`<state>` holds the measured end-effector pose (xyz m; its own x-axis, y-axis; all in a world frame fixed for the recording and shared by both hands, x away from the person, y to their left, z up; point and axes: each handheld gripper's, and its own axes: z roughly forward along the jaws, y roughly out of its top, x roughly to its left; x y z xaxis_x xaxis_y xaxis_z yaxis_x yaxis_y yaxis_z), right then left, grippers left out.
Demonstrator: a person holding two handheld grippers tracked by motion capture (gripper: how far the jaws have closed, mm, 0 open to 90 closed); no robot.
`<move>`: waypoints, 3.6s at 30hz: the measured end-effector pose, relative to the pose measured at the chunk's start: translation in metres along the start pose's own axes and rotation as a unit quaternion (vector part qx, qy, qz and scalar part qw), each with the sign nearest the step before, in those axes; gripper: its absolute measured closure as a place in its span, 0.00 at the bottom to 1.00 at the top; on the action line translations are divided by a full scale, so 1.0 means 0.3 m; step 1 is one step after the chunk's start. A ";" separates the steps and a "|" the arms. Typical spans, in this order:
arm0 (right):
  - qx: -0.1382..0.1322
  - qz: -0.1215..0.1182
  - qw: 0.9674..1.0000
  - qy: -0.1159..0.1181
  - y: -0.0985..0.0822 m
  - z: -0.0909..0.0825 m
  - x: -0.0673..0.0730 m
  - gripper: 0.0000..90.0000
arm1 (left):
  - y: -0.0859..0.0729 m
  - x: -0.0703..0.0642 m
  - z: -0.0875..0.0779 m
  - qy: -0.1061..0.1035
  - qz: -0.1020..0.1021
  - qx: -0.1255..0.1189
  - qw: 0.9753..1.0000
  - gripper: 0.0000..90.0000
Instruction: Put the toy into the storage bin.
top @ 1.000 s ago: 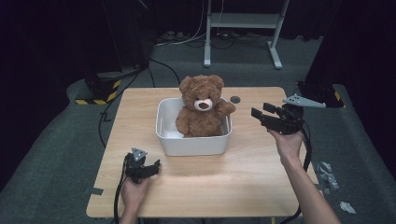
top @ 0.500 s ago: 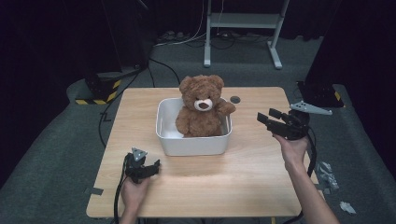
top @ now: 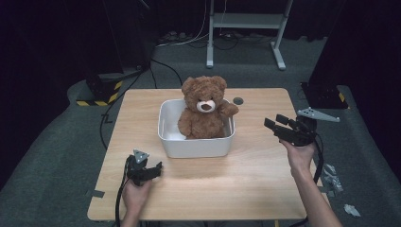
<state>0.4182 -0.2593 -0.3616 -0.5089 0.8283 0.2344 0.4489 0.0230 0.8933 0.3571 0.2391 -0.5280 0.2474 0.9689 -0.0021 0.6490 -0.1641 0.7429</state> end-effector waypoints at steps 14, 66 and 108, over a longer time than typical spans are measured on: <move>0.004 0.013 1.000 -0.008 -0.043 -0.011 -0.030 0.44 | 0.000 0.000 0.000 0.000 0.000 0.000 1.000 0.25; 0.044 0.049 0.997 -0.035 -0.241 0.031 -0.101 0.42 | 0.000 0.000 0.000 0.000 0.000 0.000 1.000 0.26; 0.093 0.029 0.991 -0.091 -0.335 0.137 -0.128 0.43 | 0.000 0.000 0.000 0.000 0.000 0.000 1.000 0.26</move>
<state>0.4228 -0.2704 -0.4761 -0.3449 0.9179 0.1960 0.6108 0.0609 0.7894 0.3570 0.2390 -0.5280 0.2469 0.9690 -0.0026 0.6487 -0.1633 0.7433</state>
